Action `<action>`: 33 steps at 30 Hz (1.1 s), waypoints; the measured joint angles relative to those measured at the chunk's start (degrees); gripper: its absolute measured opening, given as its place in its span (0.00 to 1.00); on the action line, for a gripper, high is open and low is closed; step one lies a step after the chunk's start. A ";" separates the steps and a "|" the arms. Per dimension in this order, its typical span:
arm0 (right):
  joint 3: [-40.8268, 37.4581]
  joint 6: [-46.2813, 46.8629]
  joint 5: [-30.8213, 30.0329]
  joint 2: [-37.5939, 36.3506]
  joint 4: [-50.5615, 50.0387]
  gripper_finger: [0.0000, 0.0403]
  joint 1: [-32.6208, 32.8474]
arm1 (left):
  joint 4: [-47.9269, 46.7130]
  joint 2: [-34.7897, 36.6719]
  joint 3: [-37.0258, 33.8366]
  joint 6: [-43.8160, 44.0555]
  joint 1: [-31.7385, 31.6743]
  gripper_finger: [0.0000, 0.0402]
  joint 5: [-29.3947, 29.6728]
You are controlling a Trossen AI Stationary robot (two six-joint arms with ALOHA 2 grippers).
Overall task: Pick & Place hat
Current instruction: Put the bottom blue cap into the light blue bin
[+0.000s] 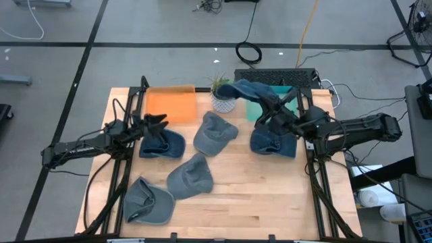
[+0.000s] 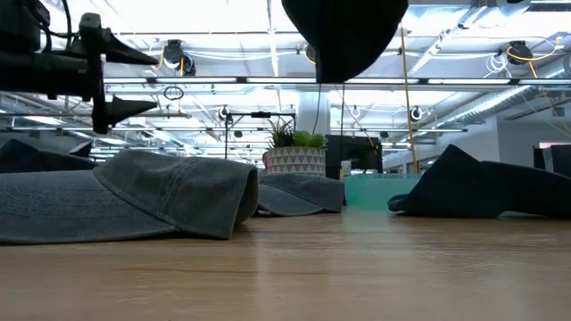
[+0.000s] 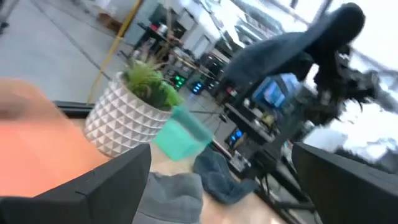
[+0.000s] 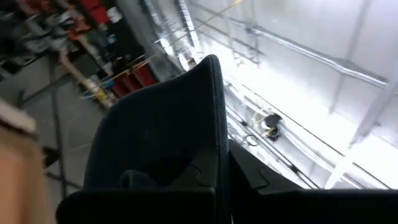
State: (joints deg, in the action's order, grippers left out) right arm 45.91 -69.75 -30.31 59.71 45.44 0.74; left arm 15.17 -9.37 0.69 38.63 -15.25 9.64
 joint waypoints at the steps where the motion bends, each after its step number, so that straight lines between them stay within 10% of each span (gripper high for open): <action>1: 0.00 -0.08 -0.01 0.15 1.12 0.00 0.02 | 0.61 0.00 0.00 1.37 0.00 0.99 0.35; 21: 0.00 3.23 0.32 0.24 3.18 0.01 0.10 | 9.12 0.00 0.55 13.00 0.02 0.99 -2.33; 33: 8.50 4.40 4.08 0.21 -2.81 0.01 0.55 | 5.65 -11.65 15.92 -7.11 0.02 0.99 -4.04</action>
State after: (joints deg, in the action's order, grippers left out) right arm 54.41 -65.34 -26.23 59.92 42.63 1.28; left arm 20.82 -21.02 16.61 31.51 -15.23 5.60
